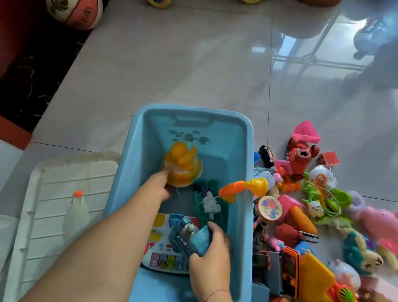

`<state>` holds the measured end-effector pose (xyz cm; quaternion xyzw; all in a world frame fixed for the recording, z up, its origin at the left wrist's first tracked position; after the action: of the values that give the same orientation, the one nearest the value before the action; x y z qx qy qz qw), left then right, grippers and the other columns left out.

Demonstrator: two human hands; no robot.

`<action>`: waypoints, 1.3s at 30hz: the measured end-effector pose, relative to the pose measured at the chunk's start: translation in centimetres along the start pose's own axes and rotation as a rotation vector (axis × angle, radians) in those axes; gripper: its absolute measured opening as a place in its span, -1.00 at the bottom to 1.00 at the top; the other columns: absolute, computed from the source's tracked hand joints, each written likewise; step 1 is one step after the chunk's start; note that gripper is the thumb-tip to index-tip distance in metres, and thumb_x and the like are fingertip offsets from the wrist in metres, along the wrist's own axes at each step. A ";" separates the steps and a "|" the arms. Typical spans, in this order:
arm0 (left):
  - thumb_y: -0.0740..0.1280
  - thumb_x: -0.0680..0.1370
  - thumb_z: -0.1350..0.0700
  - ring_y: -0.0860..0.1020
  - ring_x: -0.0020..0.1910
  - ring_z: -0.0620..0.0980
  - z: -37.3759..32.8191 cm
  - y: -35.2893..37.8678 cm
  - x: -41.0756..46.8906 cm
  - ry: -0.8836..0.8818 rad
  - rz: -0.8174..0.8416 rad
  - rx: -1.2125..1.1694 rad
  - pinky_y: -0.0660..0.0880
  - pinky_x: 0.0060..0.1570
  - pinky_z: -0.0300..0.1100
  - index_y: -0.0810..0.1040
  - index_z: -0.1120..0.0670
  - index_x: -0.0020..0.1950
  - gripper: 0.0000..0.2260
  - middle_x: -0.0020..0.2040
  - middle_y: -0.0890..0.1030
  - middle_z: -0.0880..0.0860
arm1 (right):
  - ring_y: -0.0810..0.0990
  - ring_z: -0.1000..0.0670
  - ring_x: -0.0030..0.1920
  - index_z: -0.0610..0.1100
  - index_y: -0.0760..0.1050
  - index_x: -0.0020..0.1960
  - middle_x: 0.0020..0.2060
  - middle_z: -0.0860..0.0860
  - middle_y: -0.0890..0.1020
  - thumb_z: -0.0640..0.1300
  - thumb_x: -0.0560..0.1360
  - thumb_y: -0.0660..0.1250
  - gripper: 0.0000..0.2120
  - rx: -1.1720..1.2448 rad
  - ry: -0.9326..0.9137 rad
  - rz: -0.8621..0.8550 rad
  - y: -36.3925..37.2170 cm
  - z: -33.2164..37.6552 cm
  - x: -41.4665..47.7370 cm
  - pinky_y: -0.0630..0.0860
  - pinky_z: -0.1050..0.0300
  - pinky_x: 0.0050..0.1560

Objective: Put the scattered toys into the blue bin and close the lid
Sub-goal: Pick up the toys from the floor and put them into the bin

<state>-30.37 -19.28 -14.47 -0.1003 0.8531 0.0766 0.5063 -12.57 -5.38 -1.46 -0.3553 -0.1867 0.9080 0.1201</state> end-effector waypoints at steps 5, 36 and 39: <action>0.41 0.44 -0.05 0.33 0.42 0.09 0.0 -1.3 2.7 -0.059 -0.023 0.108 0.25 0.42 0.06 0.32 0.14 0.45 -0.36 0.45 0.35 0.09 | 0.08 -0.02 0.45 0.03 0.15 0.43 0.41 0.02 0.14 -0.26 0.42 0.26 -0.36 -0.263 -0.202 0.069 -0.2 2.8 -1.6 0.12 0.15 0.45; 0.32 0.52 0.13 0.45 0.18 0.04 1.4 15.7 -27.9 1.304 -0.030 0.913 0.37 0.20 -0.13 0.45 0.14 0.24 -0.69 0.18 0.47 0.10 | 0.42 -0.14 0.25 -0.05 0.55 0.15 0.20 -0.06 0.52 0.00 0.41 0.17 -0.63 -0.342 0.058 -0.299 -24.4 -14.3 5.3 0.32 -0.05 0.25; 0.32 0.52 0.09 0.49 0.08 -0.01 10.1 21.4 -27.6 1.121 0.294 1.059 0.44 0.08 -0.15 0.49 0.06 0.12 -0.81 0.07 0.48 0.00 | 0.47 -0.12 0.18 -0.10 0.52 0.15 0.12 -0.09 0.57 0.04 0.44 0.23 -0.64 -0.321 -0.031 -0.262 -22.7 -13.4 4.9 0.38 -0.03 0.21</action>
<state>-14.23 6.32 5.62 0.2446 0.9089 -0.3360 -0.0348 -4.93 20.25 -3.87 -0.3283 -0.3757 0.8486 0.1761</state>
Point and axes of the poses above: each hand's wrist, its own x-axis towards the middle knuckle, its own y-axis out of the palm, z = x × y, the point moved 7 cm from there along x, towards the middle knuckle
